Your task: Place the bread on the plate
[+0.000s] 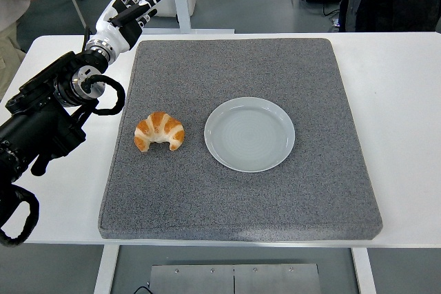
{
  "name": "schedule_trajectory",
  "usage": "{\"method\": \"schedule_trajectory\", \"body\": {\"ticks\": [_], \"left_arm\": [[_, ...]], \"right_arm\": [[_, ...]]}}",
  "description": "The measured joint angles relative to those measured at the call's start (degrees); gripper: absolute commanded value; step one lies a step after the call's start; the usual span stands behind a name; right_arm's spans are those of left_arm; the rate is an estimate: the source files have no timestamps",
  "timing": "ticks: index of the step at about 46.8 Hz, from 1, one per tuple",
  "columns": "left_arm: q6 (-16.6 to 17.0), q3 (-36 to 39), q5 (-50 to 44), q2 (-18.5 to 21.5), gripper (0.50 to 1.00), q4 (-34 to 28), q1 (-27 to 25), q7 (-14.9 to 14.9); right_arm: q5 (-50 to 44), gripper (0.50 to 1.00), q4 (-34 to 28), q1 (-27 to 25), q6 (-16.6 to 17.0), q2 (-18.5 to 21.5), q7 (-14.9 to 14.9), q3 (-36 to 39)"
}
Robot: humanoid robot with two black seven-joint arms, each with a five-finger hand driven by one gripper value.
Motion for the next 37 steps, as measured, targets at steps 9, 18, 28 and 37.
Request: {"method": "schedule_trajectory", "body": {"ticks": [9,18,28,37], "left_arm": [[0.3,0.0,0.0,0.1,1.0,-1.1,0.0,-0.1],[0.8,0.0,0.0,0.2,1.0,-1.4,0.0,0.1],[0.8,0.0,0.0,0.8,1.0,-1.4,0.0,0.2],[1.1,0.2,0.0,2.6,1.0,-4.4,0.0,0.4]], "right_arm": [[0.0,1.0,0.0,0.0,0.0,0.0,0.0,0.0],[0.0,1.0,0.0,0.0,0.0,0.0,0.0,0.0],[0.0,1.0,0.0,0.0,0.0,0.0,0.0,0.0],[0.0,1.0,0.0,0.0,0.0,0.0,0.0,0.0]]}}
